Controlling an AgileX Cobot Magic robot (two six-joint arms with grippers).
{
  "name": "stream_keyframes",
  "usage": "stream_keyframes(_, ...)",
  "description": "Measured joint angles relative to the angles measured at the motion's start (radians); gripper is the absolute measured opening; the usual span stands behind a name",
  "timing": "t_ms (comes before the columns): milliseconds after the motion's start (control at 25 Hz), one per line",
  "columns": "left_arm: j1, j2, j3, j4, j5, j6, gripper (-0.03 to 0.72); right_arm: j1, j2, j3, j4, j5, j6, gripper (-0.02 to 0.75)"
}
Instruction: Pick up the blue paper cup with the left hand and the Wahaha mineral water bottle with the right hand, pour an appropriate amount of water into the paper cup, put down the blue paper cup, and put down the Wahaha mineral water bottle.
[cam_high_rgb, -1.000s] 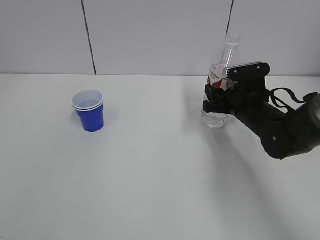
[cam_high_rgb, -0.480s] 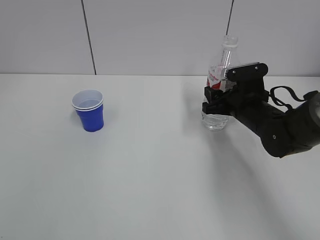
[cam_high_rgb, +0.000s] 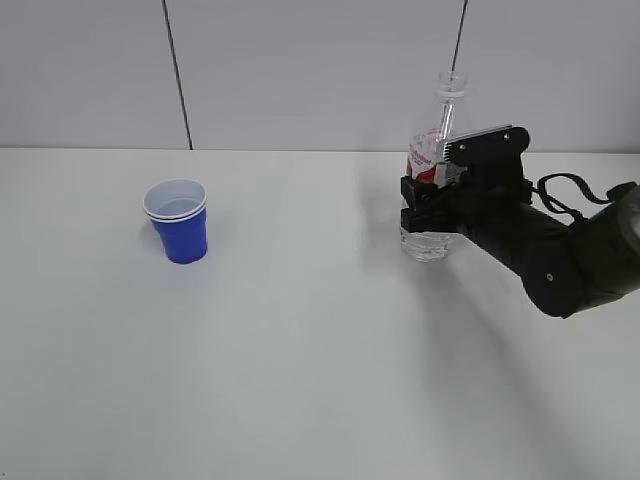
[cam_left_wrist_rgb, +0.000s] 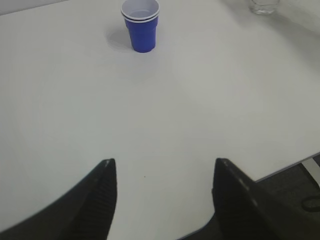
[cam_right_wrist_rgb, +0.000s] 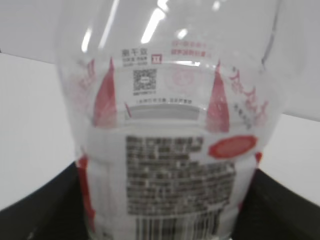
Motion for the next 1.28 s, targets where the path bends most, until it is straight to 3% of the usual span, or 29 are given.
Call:
stream_keyframes(160,0.0,0.0,0.0,0.0,-0.001,0.0,0.459,0.0,0.0,0.0,-0.038,-0.02,0.006,0.619)
stream_keyframes(280,0.0,0.0,0.0,0.0,-0.001,0.0,0.459,0.0,0.0,0.0,-0.038,-0.047,0.006,0.644)
stream_keyframes(680,0.0,0.0,0.0,0.0,-0.002,0.0,0.459,0.0,0.0,0.161,-0.026,-0.285,0.006,0.651)
stream_keyframes(1000,0.0,0.0,0.0,0.0,-0.002,0.0,0.459,0.0,0.0,0.267,-0.009,-0.297,0.018,0.647)
stream_keyframes(1280,0.0,0.0,0.0,0.0,-0.003,0.0,0.459,0.0,-0.082,0.349,-0.061,-0.298,0.102,0.627)
